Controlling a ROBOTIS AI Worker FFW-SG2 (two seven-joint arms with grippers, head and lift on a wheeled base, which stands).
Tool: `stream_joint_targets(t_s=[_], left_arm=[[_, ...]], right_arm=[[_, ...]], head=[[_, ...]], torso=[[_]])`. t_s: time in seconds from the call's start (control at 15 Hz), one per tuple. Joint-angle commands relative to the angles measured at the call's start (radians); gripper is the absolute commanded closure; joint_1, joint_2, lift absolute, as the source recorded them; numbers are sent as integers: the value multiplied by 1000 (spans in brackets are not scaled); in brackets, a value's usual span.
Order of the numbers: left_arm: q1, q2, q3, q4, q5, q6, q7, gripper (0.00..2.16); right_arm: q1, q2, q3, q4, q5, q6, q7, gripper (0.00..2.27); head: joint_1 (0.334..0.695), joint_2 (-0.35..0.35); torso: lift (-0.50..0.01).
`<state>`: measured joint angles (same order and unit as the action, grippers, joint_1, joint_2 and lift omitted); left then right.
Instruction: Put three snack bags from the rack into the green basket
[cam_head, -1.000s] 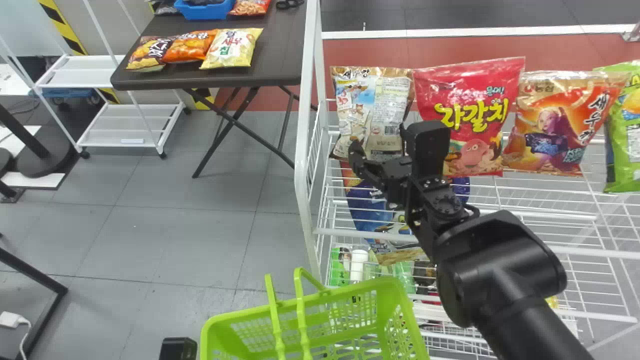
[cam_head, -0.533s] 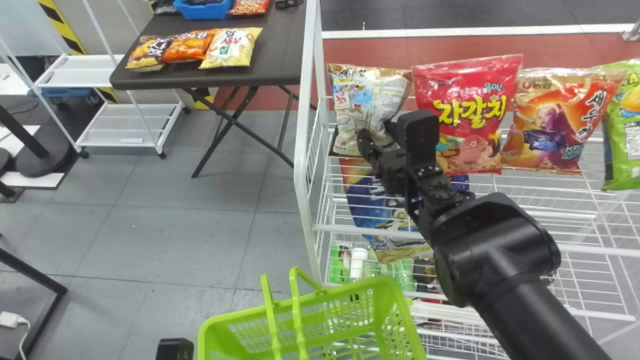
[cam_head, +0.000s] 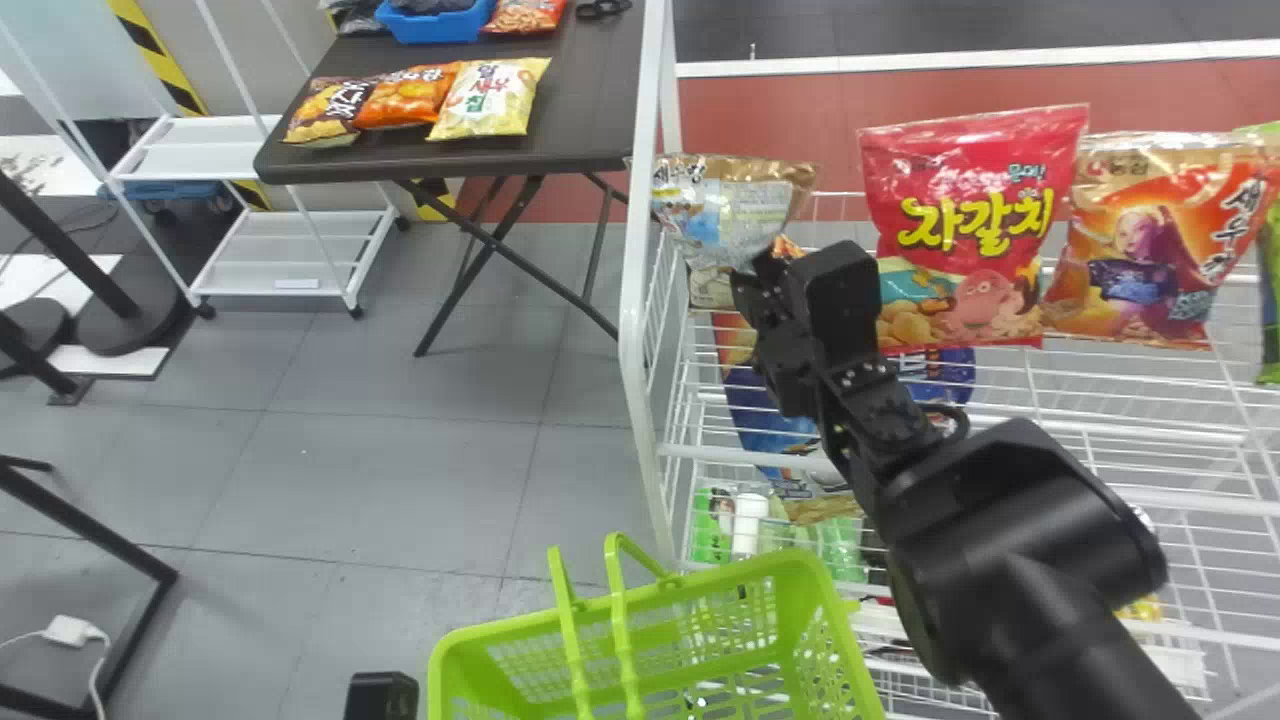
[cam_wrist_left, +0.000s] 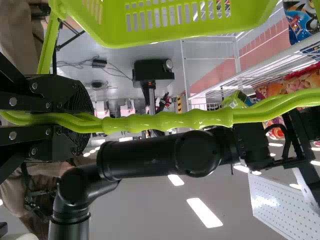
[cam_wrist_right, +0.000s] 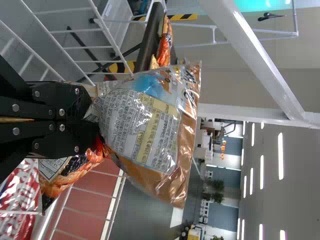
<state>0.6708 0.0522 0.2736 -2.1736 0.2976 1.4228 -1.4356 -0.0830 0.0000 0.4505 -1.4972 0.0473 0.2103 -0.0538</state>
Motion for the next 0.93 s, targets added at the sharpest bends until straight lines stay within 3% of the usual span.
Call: stream_joint_targets(t_s=[0.0,0.2,0.73,0.87], left_arm=[[0,0,9,0,3,0,0,2152],[-14,0,16,0,3,6,0,2152],[-68,3,35,-5,-1,52,17,2148],[-79,3,25,2,-6,55,26,2148]], right_arm=[[121,1,-33,-172,40,59,-3,2250],[296,-11,-93,-417,34,105,0,2250],[746,-192,-263,-957,-129,458,81,2253],[786,-207,-289,-1049,-178,642,129,2253]], head=[[695,174],[695,149],[695,-3],[695,-22]], torso=[[0],[0],[0],[0]])
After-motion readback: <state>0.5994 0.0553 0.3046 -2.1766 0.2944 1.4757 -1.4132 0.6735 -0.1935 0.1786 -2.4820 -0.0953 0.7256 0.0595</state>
